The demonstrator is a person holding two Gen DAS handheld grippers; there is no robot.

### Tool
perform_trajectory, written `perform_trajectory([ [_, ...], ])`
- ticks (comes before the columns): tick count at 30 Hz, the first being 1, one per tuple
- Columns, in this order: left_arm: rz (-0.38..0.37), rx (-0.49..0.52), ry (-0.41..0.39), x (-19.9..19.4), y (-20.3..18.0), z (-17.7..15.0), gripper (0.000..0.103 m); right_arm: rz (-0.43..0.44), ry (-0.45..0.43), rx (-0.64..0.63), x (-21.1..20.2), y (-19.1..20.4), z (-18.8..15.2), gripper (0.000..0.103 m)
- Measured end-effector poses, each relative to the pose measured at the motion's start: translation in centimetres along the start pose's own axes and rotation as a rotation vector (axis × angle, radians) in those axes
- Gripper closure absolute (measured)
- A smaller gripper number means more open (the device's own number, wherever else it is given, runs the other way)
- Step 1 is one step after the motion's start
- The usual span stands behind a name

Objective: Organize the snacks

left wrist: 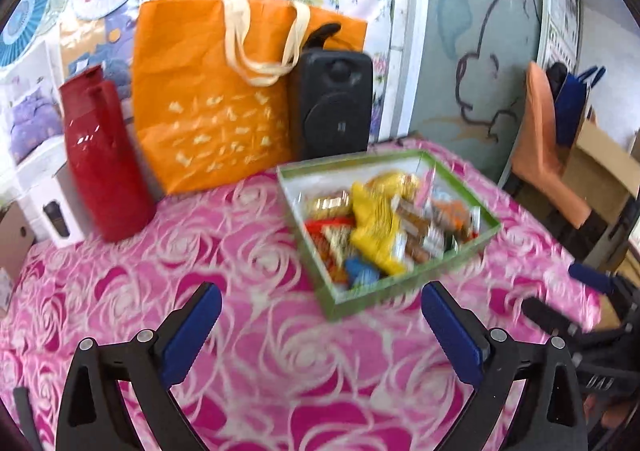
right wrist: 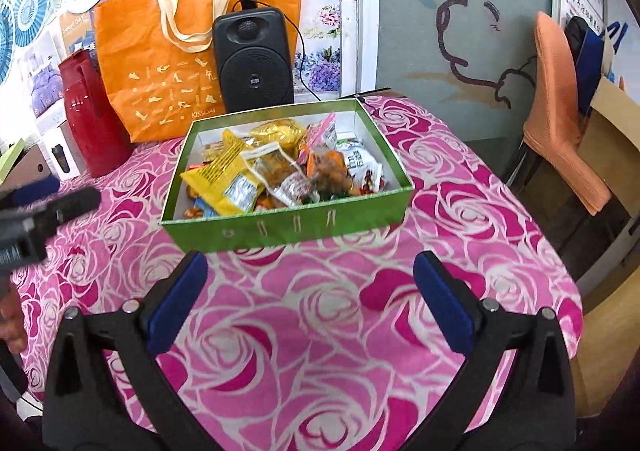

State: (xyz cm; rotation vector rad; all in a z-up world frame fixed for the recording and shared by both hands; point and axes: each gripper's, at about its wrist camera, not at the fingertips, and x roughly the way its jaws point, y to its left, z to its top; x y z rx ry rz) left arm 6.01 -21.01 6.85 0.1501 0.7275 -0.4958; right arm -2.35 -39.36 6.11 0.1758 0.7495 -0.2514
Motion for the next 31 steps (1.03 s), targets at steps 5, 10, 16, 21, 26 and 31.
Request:
perform_trajectory([
  [5,0.013,-0.005,0.048,-0.1,0.2,-2.6,0.001,0.012,0.016,0.006,0.1,0.8,-1.9,0.001],
  [10,0.027,-0.007,0.06,-0.6,0.4,-4.0,0.001,-0.003,0.043,-0.008,0.6,1.6,-3.0,0.001],
  [16,0.04,-0.013,0.063,-0.7,0.7,-4.3,0.001,-0.01,0.042,-0.007,0.8,1.7,-3.1,0.001],
  [21,0.031,-0.007,0.078,-0.3,0.5,-4.7,0.001,-0.009,0.045,-0.004,0.9,1.7,-3.1,0.001],
  [26,0.025,0.004,0.07,-0.4,0.3,-4.9,0.001,-0.011,0.054,-0.006,1.2,1.9,-3.1,0.001],
  [31,0.025,0.002,0.071,-0.4,0.3,-4.9,0.001,-0.012,0.057,-0.005,1.3,2.0,-3.1,0.001],
])
